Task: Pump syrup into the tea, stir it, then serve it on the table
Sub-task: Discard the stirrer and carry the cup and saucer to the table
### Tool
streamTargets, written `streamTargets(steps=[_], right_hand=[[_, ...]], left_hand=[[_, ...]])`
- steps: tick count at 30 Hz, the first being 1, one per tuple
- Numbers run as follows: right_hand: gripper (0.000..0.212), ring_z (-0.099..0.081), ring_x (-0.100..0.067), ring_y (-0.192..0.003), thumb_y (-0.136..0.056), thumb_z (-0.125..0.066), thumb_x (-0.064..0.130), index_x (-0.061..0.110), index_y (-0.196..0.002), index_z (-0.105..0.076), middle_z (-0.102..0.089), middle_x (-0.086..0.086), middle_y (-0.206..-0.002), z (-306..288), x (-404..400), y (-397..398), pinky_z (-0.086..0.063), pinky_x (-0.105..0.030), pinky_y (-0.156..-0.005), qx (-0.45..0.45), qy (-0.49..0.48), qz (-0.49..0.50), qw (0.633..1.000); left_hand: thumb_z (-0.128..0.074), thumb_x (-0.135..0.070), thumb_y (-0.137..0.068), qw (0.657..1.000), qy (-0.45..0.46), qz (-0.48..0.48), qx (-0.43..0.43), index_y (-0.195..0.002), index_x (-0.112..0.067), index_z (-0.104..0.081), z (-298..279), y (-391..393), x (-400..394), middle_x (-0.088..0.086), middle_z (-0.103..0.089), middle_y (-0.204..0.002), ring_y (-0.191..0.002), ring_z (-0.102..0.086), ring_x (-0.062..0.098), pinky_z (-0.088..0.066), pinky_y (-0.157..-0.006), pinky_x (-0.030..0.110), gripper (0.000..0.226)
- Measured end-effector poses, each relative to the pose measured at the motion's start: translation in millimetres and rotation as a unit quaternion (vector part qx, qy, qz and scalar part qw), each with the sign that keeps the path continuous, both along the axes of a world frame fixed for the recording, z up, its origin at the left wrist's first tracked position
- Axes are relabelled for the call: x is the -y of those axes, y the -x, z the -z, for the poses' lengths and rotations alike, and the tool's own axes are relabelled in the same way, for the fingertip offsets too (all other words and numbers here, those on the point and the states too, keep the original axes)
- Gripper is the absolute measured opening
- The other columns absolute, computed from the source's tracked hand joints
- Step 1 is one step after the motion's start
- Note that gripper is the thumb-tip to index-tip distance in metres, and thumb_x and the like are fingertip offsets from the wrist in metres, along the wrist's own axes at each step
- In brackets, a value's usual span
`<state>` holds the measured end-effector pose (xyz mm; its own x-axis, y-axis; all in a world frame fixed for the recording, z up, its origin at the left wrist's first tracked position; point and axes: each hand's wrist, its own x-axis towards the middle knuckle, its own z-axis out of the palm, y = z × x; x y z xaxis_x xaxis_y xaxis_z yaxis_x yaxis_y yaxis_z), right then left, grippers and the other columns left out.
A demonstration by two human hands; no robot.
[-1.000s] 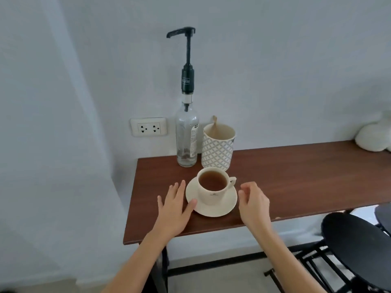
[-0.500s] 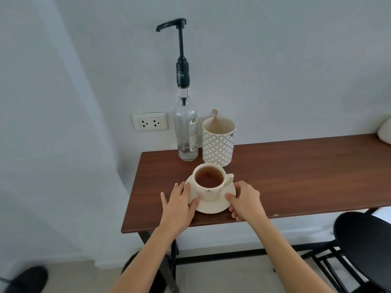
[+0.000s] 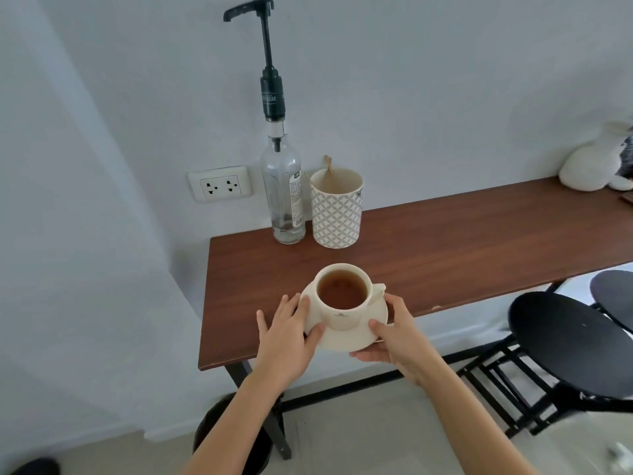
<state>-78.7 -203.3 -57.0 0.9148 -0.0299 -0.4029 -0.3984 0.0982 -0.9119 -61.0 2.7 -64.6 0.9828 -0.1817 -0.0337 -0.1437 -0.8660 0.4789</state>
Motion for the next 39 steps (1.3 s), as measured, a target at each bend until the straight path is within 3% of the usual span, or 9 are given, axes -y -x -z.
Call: streamTargets(steps=[3,9,17,20,22,24,28,31,39], right_hand=[[0.047,-0.073,-0.038,-0.09,-0.1,-0.052,-0.003,0.031,-0.132,-0.042,-0.053,-0.002,-0.118,9,1,10,-0.063,-0.042,-0.061,0.007,-0.037,0.029,0.999],[0.043,-0.078,-0.029,-0.067,-0.101,-0.052,-0.002,0.028,-0.131,-0.044,-0.061,-0.022,-0.118,13,7,25,-0.063,-0.041,-0.057,-0.006,-0.046,0.025,0.999],[0.042,-0.077,-0.028,-0.065,-0.101,-0.051,-0.003,0.027,-0.13,-0.046,-0.062,-0.019,-0.116,-2,20,33,-0.063,-0.04,-0.055,0.016,-0.034,-0.049,0.998],[0.043,-0.078,-0.032,-0.068,-0.101,-0.051,-0.003,0.028,-0.13,-0.047,-0.064,-0.018,-0.114,-10,25,38,-0.063,-0.04,-0.055,0.019,-0.035,-0.091,0.995],[0.043,-0.078,-0.035,-0.068,-0.101,-0.051,-0.004,0.027,-0.131,-0.047,-0.066,-0.02,-0.112,-15,26,42,-0.063,-0.04,-0.054,0.022,-0.041,-0.123,0.991],[0.044,-0.078,-0.037,-0.069,-0.1,-0.051,-0.004,0.028,-0.13,-0.048,-0.066,-0.022,-0.113,-20,24,48,-0.063,-0.04,-0.053,0.025,-0.04,-0.153,0.987],[0.045,-0.078,-0.038,-0.068,-0.1,-0.05,-0.005,0.029,-0.13,-0.047,-0.066,-0.025,-0.112,-31,10,68,-0.063,-0.039,-0.053,0.025,-0.042,-0.227,0.973],[0.045,-0.078,-0.039,-0.069,-0.101,-0.05,-0.005,0.03,-0.129,-0.047,-0.066,-0.024,-0.11,-39,-8,89,-0.064,-0.04,-0.054,0.028,-0.039,-0.278,0.959],[0.044,-0.079,-0.035,-0.072,-0.1,-0.051,-0.004,0.029,-0.13,-0.047,-0.068,-0.023,-0.113,-50,-78,178,-0.063,-0.038,-0.052,0.02,-0.052,-0.401,0.914]], left_hand=[[-0.041,-0.044,-0.107,1.0,0.007,0.01,0.001,-0.161,-0.021,-0.022,3,8,-1,-0.004,-0.022,-0.17,-0.161,-0.007,0.021,0.006,-0.124,0.06,0.062],[-0.041,-0.045,-0.107,0.999,0.034,-0.005,-0.005,-0.162,-0.024,-0.023,6,29,2,-0.004,-0.023,-0.17,-0.161,-0.006,0.019,0.012,-0.124,0.057,0.061],[-0.042,-0.043,-0.107,0.988,0.122,-0.094,0.013,-0.162,-0.023,-0.022,-4,71,15,-0.005,-0.025,-0.169,-0.161,-0.007,0.018,0.013,-0.123,0.047,0.062],[-0.045,-0.041,-0.106,0.975,0.177,-0.129,0.034,-0.16,-0.025,-0.027,-9,95,23,-0.006,-0.04,-0.161,-0.151,-0.033,0.014,-0.011,-0.128,0.046,0.059],[-0.052,-0.036,-0.105,0.956,0.246,-0.152,0.05,-0.154,-0.031,-0.036,-12,114,25,-0.014,-0.056,-0.14,-0.12,-0.055,-0.004,-0.042,-0.111,0.023,0.052],[-0.056,-0.029,-0.104,0.938,0.291,-0.184,0.044,-0.144,-0.038,-0.044,-17,133,24,-0.016,-0.066,-0.121,-0.098,-0.062,-0.007,-0.047,-0.086,0.005,0.042],[-0.057,-0.013,-0.104,0.869,0.415,-0.271,0.017,-0.141,-0.028,-0.055,-20,178,14,-0.011,-0.072,-0.078,-0.067,-0.069,0.006,-0.062,-0.074,0.026,0.04],[-0.057,-0.007,-0.103,0.822,0.474,-0.315,0.025,-0.144,-0.022,-0.053,-23,217,4,-0.008,-0.068,-0.062,-0.056,-0.067,0.007,-0.059,-0.064,0.02,0.043],[-0.061,-0.004,-0.101,0.756,0.49,-0.426,0.09,-0.149,-0.019,-0.051,-32,351,-32,0.017,-0.072,-0.08,-0.062,-0.069,0.015,-0.062,-0.068,0.026,0.051]])
